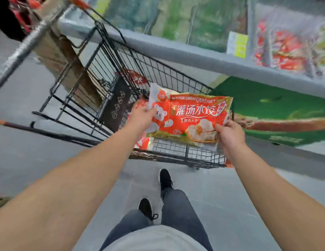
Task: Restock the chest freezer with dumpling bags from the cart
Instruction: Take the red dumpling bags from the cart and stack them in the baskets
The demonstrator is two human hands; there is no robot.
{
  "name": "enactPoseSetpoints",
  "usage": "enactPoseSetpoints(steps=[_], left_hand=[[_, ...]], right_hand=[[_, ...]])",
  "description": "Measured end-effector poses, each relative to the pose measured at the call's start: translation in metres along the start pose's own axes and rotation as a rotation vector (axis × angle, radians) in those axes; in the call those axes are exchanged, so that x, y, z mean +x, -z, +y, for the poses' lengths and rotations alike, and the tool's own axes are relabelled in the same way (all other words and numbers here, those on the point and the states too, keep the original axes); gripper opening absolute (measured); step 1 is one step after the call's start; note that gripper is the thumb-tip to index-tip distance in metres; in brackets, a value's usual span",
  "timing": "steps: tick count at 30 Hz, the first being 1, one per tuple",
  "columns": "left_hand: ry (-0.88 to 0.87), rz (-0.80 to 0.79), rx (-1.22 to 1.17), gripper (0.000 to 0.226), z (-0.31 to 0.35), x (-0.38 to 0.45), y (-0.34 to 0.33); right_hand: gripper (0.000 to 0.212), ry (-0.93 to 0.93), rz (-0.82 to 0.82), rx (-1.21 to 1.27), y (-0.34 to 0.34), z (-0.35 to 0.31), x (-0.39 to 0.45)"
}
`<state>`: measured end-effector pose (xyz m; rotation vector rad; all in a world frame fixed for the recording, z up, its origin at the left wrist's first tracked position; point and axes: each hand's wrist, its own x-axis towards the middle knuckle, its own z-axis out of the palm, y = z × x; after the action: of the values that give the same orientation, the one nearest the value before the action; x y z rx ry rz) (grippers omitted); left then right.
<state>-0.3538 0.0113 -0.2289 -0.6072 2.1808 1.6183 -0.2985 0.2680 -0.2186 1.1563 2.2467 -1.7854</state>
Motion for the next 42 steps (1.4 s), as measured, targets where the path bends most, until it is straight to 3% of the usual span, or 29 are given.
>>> enactPoseSetpoints(steps=[6,9,13,21,27,37,42], left_hand=[[-0.144,-0.068,0.033,0.021,0.04,-0.064,-0.053],[-0.137,-0.091,-0.002,0.021,0.052,-0.08,-0.08],[-0.127,-0.171,-0.027,0.017,0.068,-0.108,-0.142],[-0.118,-0.239,-0.023,0.014,0.102,-0.151,-0.285],[-0.105,-0.182,-0.012,0.015,0.134,-0.158,-0.377],[-0.108,-0.096,0.036,0.022,0.182,-0.064,-0.447],[-0.128,-0.022,0.034,0.016,0.239,-0.007,-0.468]], right_hand=[[0.009,0.015,0.12,0.138,0.092,0.009,-0.034],[0.02,0.034,0.173,0.189,0.126,0.015,-0.04],[0.019,0.032,0.239,0.238,0.193,0.027,-0.04],[0.011,0.012,0.233,0.259,0.336,0.05,0.011],[0.011,0.029,0.197,0.211,0.419,0.042,0.076],[0.011,0.011,0.11,0.193,0.438,-0.006,0.195],[0.007,0.013,0.084,0.127,0.424,-0.059,0.274]])
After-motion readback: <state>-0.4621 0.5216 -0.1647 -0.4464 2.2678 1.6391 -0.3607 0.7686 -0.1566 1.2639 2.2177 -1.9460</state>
